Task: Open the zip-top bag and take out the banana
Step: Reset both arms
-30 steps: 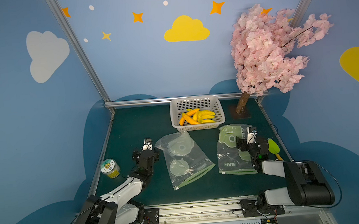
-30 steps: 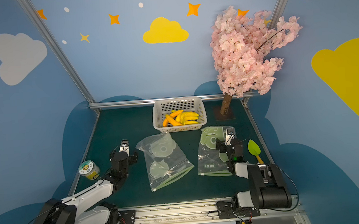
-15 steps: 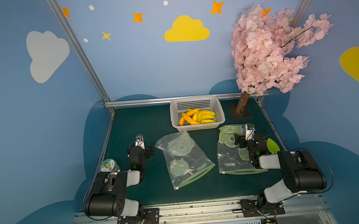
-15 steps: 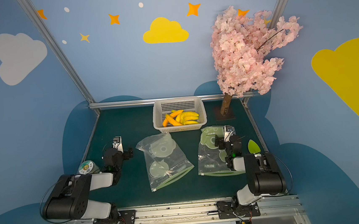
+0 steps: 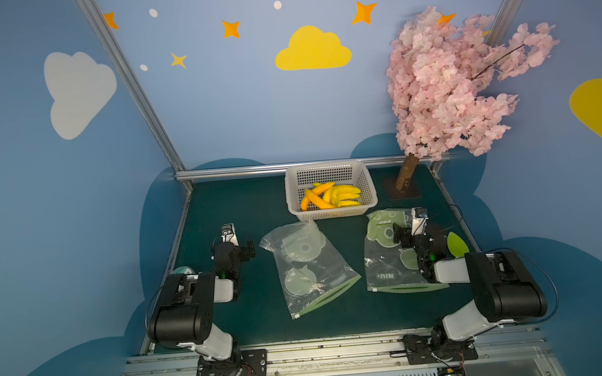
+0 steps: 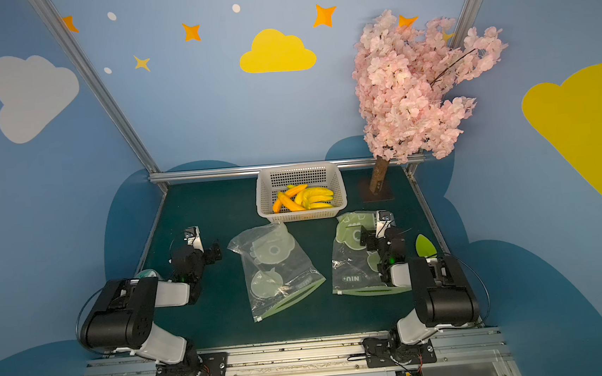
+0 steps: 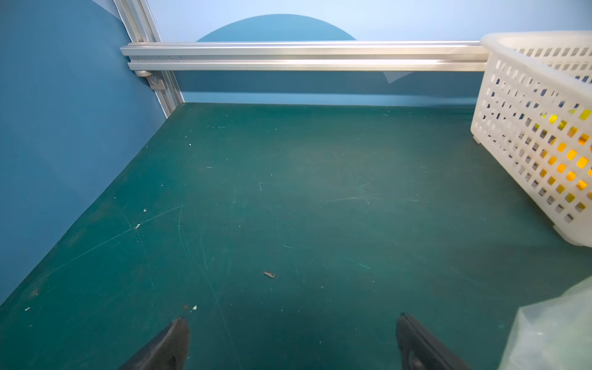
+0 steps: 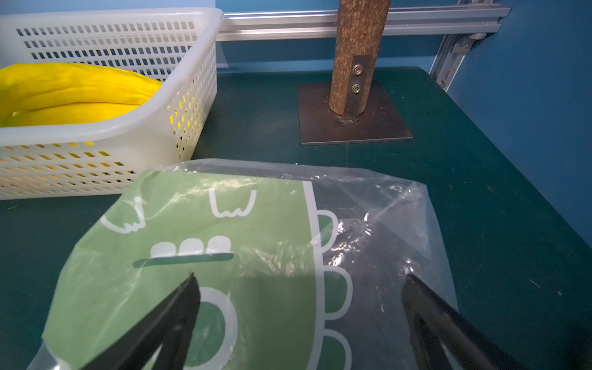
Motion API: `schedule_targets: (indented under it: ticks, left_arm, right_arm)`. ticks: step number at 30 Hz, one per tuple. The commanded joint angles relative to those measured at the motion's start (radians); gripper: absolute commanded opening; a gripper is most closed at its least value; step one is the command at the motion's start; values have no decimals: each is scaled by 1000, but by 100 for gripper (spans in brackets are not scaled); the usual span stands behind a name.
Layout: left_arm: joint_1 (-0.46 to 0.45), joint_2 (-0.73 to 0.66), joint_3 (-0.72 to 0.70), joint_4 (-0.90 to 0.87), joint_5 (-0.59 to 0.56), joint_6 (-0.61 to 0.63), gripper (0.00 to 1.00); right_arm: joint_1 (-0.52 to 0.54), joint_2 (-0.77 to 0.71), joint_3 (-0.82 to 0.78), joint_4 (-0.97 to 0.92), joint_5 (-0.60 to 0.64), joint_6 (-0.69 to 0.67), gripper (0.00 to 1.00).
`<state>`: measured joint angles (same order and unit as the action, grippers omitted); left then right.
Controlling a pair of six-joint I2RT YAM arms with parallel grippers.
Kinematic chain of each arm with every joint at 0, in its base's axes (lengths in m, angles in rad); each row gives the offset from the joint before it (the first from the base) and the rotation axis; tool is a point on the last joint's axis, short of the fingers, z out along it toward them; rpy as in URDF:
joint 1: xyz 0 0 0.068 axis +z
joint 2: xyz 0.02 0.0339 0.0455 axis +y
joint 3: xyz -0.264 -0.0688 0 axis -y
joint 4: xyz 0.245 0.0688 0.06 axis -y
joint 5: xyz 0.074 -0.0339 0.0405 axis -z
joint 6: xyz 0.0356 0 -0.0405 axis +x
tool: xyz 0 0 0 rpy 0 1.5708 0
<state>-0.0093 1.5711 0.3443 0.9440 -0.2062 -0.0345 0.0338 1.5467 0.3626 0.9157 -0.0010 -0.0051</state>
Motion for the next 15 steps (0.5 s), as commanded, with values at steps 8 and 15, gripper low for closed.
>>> schedule_targets:
  ticks: [8,15]
  left_arm:
    - [3,3,9,21,-2,-11,100]
    - [3,3,9,21,-2,-11,100]
  right_arm:
    - [1,12,5,33,-1,-2,98]
    - [25,13,-14,72,39,-21,98]
